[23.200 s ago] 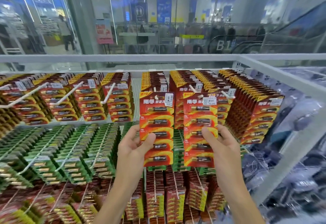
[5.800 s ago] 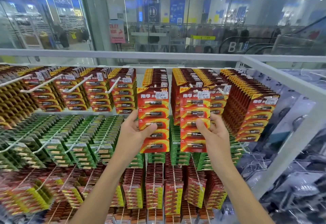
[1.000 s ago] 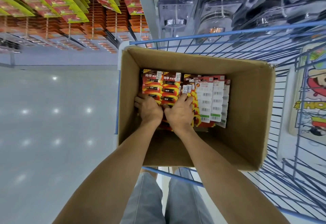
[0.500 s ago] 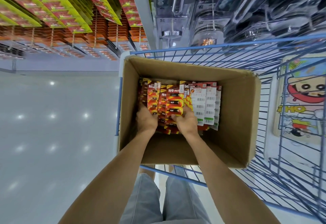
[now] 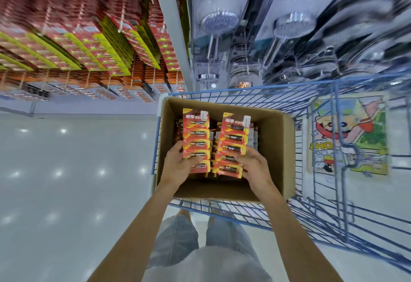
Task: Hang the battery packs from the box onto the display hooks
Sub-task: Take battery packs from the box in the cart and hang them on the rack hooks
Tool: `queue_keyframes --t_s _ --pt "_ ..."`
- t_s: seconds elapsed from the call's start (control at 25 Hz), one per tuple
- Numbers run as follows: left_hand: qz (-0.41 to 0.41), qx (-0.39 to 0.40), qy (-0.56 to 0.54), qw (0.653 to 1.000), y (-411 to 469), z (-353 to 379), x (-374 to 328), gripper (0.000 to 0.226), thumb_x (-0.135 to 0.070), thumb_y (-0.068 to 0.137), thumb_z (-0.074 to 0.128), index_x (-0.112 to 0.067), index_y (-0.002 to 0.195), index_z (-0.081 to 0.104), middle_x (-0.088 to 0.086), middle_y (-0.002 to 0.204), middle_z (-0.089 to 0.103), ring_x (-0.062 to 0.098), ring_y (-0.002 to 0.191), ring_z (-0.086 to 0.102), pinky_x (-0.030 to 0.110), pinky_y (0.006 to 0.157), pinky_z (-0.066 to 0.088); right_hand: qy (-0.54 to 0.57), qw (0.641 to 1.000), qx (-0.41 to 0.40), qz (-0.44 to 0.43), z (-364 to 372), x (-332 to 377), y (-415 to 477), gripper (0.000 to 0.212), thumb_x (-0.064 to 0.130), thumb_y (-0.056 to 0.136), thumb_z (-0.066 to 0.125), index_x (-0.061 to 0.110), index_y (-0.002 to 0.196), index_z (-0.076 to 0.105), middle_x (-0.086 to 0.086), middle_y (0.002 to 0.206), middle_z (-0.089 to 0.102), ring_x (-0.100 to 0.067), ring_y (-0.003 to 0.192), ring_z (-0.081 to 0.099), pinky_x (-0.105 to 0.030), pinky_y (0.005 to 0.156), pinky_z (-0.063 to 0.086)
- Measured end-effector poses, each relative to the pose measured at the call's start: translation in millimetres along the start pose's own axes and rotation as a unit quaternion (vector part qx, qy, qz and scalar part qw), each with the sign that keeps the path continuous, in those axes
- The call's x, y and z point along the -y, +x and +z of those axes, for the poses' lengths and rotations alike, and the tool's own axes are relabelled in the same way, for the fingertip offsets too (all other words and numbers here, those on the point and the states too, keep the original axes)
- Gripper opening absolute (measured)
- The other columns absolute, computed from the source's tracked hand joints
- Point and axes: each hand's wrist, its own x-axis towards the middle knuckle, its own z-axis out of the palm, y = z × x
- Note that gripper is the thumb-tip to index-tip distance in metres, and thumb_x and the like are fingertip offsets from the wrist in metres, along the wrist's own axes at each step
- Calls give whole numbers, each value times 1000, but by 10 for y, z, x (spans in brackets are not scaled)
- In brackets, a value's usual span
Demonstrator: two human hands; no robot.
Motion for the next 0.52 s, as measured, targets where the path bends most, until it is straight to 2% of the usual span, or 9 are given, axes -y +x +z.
queue_keyframes --t_s 0.08,0.2,0.32,0.4,0.52 --pt "10 9 -36 999 -191 -84 -178 40 -13 87 81 -32 119 64 -11 108 77 5 102 73 34 93 61 8 999 27 -29 15 192 -229 22 7 99 64 17 118 70 -4 113 78 -23 105 75 -39 80 61" --pt "24 22 -86 996 -430 -199 -428 49 -17 87 82 -29 130 63 -7 115 77 14 110 73 44 94 61 -5 995 61 -78 64 448 -553 26 9 100 62 16 124 68 -2 118 76 -21 110 74 -44 90 60" --pt "51 29 -121 991 -624 -309 -676 47 -17 87 80 -31 128 63 -8 113 77 17 111 73 43 90 62 -15 991 74 -112 114 644 -781 26 10 100 63 16 126 66 -4 120 76 -24 112 73 -51 95 58" --pt "69 32 -129 989 -742 -379 -820 51 -25 82 83 -33 128 63 -7 116 76 19 113 72 49 97 59 -14 988 79 -129 143 754 -904 23 10 100 63 15 121 67 -6 118 76 -25 112 73 -51 96 57" --pt "77 40 -152 984 -875 -484 -970 61 -32 73 87 -35 128 61 -5 117 76 20 115 71 56 103 54 -9 985 88 -150 186 882 -1051 18 6 98 63 14 113 68 -7 112 78 -26 108 74 -46 89 58"
